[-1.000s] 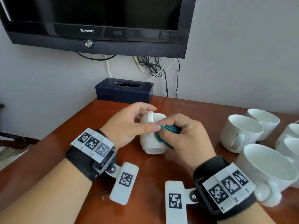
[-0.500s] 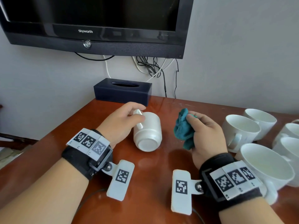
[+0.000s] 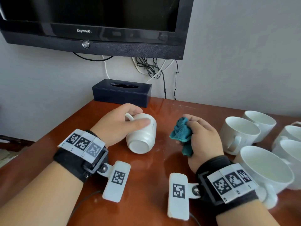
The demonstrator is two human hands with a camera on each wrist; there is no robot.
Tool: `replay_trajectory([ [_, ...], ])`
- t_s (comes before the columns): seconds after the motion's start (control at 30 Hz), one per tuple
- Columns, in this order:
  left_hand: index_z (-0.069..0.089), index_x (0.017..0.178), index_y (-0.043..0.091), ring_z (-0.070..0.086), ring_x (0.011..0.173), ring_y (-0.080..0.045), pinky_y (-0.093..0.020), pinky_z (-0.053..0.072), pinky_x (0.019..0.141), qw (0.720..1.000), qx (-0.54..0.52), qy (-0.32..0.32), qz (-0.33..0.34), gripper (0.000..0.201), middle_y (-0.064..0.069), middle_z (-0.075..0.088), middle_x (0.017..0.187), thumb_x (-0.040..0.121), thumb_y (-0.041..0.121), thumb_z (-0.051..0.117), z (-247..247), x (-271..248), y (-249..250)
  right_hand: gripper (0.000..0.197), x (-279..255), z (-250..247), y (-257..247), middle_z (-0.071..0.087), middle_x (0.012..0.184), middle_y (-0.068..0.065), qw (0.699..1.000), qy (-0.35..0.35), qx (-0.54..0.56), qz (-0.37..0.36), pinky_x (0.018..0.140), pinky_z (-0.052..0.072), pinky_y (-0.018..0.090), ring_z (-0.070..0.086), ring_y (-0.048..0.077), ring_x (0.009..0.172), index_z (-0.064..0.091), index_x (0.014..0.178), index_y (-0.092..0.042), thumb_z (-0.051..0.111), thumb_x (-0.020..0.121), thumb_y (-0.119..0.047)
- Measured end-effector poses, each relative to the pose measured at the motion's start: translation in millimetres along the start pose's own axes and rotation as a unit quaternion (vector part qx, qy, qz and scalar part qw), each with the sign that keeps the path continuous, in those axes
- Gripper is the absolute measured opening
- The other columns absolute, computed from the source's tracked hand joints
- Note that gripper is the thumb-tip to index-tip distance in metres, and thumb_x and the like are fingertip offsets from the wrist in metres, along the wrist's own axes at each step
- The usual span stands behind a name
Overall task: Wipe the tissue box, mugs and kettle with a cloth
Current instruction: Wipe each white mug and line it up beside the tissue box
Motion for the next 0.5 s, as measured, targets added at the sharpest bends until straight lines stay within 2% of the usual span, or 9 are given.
replay_trajectory([
  [0.07, 0.049, 0.127, 0.054, 0.057, 0.116, 0.0, -0.033, 0.049, 0.098, 0.999, 0.013, -0.042, -0.008, 0.08, 0.029, 0.057, 0.125, 0.057, 0.084, 0.077, 4.1, 0.7, -2.9, 0.021, 0.7, 0.7, 2.6, 0.077, 0.091, 0.014, 1.0, -0.001, 0.003, 0.009, 0.048, 0.048, 0.032, 0.074, 0.034, 0.076, 0.077, 0.099, -0.015, 0.056, 0.102, -0.015],
  [0.13, 0.042, 0.136, 0.055, 0.053, 0.119, 0.0, -0.034, 0.048, 0.1, 0.997, 0.037, -0.073, -0.009, 0.097, 0.033, 0.051, 0.128, 0.052, 0.08, 0.084, 7.0, 1.4, -5.1, 0.013, 0.7, 2.4, 6.9, 0.076, 0.093, 0.015, 1.0, -0.001, 0.014, 0.024, 0.044, 0.043, 0.03, 0.069, 0.032, 0.072, 0.078, 0.098, -0.016, 0.067, 0.097, -0.022],
  [0.17, 0.039, 0.139, 0.054, 0.052, 0.119, 0.0, -0.033, 0.048, 0.1, 0.995, 0.053, -0.086, -0.009, 0.1, 0.035, 0.049, 0.127, 0.053, 0.076, 0.086, 8.0, 1.1, -5.0, 0.012, 0.5, 3.8, 9.1, 0.075, 0.097, 0.016, 0.999, -0.002, 0.019, 0.032, 0.045, 0.043, 0.03, 0.069, 0.031, 0.075, 0.079, 0.1, -0.016, 0.072, 0.092, -0.023],
  [0.23, 0.034, 0.142, 0.054, 0.051, 0.118, -0.001, -0.031, 0.049, 0.098, 0.991, 0.081, -0.103, -0.016, 0.104, 0.035, 0.046, 0.125, 0.053, 0.071, 0.085, 8.3, 0.6, -5.1, 0.027, 1.9, 6.2, 13.0, 0.075, 0.109, 0.019, 0.999, -0.009, 0.025, 0.038, 0.055, 0.049, 0.033, 0.072, 0.032, 0.088, 0.076, 0.112, -0.014, 0.077, 0.085, -0.019],
  [0.33, 0.029, 0.144, 0.057, 0.052, 0.119, -0.008, -0.036, 0.05, 0.103, 0.987, 0.106, -0.118, -0.031, 0.11, 0.029, 0.045, 0.128, 0.05, 0.072, 0.085, 6.6, -1.5, -9.1, 0.036, 2.6, 7.3, 14.6, 0.074, 0.111, 0.019, 0.998, -0.018, 0.031, 0.047, 0.072, 0.058, 0.045, 0.075, 0.034, 0.097, 0.07, 0.124, -0.013, 0.069, 0.089, -0.001],
  [0.4, 0.028, 0.143, 0.06, 0.053, 0.121, -0.011, -0.04, 0.049, 0.106, 0.985, 0.109, -0.133, -0.036, 0.11, 0.024, 0.045, 0.136, 0.05, 0.07, 0.088, 7.1, -4.1, -11.3, 0.04, 2.2, 8.1, 14.8, 0.074, 0.114, 0.016, 0.998, -0.025, 0.026, 0.046, 0.083, 0.06, 0.052, 0.075, 0.034, 0.101, 0.069, 0.126, -0.016, 0.068, 0.09, 0.002],
  [0.47, 0.029, 0.138, 0.064, 0.054, 0.118, -0.008, -0.036, 0.05, 0.102, 0.983, 0.115, -0.14, -0.033, 0.104, 0.022, 0.045, 0.137, 0.057, 0.061, 0.094, 8.8, -5.9, -12.0, 0.038, 1.3, 9.7, 13.4, 0.075, 0.115, 0.014, 0.998, -0.032, 0.04, 0.039, 0.087, 0.062, 0.05, 0.076, 0.03, 0.1, 0.069, 0.125, -0.016, 0.07, 0.092, 0.002],
  [0.5, 0.03, 0.136, 0.064, 0.055, 0.116, -0.006, -0.034, 0.05, 0.098, 0.983, 0.123, -0.135, -0.028, 0.101, 0.023, 0.046, 0.136, 0.06, 0.055, 0.095, 8.9, -5.4, -12.1, 0.035, 0.9, 10.6, 12.6, 0.075, 0.115, 0.014, 0.997, -0.035, 0.055, 0.038, 0.082, 0.063, 0.045, 0.077, 0.029, 0.098, 0.07, 0.123, -0.014, 0.069, 0.093, 0.002],
])
Point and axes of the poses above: each hand's wrist, its own x-axis towards the middle knuckle, its own z-axis out of the palm, y = z × x, the point moved 8 cm from there along x, towards the middle knuckle
